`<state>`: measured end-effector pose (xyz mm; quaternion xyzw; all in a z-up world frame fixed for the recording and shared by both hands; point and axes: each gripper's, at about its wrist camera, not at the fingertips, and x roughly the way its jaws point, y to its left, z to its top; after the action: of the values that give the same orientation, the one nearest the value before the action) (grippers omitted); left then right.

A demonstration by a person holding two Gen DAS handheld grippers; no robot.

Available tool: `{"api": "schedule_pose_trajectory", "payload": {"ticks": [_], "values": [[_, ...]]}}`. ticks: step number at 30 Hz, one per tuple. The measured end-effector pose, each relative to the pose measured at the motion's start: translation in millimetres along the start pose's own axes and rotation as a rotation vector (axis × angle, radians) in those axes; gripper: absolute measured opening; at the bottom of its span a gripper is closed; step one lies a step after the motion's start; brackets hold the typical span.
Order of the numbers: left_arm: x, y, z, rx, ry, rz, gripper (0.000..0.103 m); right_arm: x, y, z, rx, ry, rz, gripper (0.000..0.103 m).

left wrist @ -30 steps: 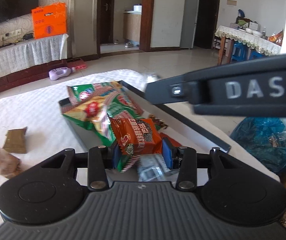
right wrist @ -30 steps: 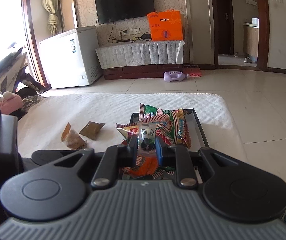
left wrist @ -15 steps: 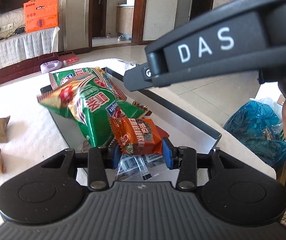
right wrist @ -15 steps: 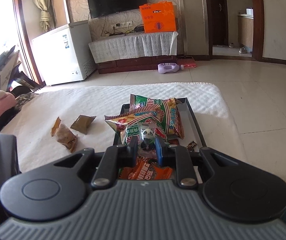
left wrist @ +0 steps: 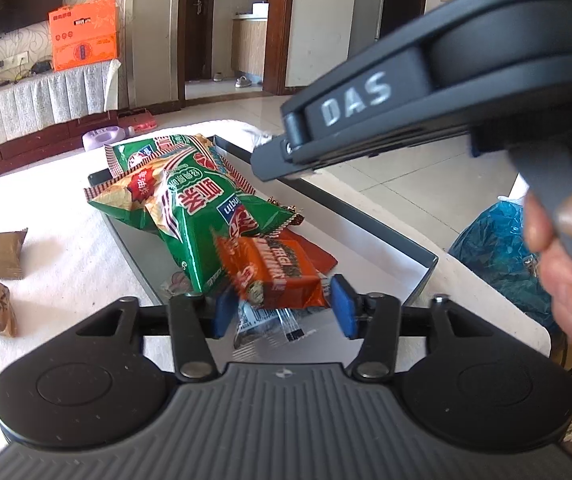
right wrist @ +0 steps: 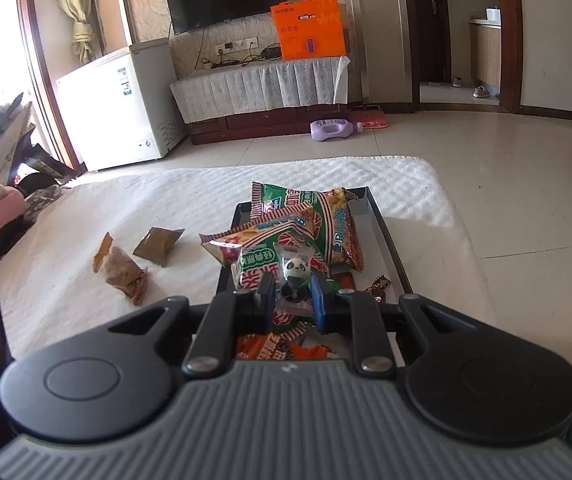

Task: Organize snacks
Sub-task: 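Open the left tool to drop the orange packet into the box while the right tool releases the panda, then move both tools back from the box toward the remaining snacks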

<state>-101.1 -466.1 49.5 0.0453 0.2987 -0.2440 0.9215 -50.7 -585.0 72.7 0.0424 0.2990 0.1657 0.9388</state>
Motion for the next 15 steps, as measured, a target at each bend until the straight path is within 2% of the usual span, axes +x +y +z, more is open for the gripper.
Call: {"api": "schedule_pose_trajectory", "payload": {"ticks": [2,8,13,15], "values": [[-2.0,0.5,-0.7,0.001,-0.020,0.006,0.078,6.2,-1.5,-0.3,0.002,0.014,-0.017,0.022],[-4.5,4.1,-2.0,0.009,-0.035,-0.005,0.082,25.1,-8.2,-6.0,0.027,0.073,-0.053,0.023],[-12.0,7.7,-3.4,0.027,-0.060,0.004,0.085,31.8,-3.0,-10.5,-0.022,0.112,-0.096,0.025],[-14.4,8.2,-4.2,0.041,-0.068,0.010,0.086,29.5,-2.1,-11.0,-0.023,0.101,-0.095,0.042]]}}
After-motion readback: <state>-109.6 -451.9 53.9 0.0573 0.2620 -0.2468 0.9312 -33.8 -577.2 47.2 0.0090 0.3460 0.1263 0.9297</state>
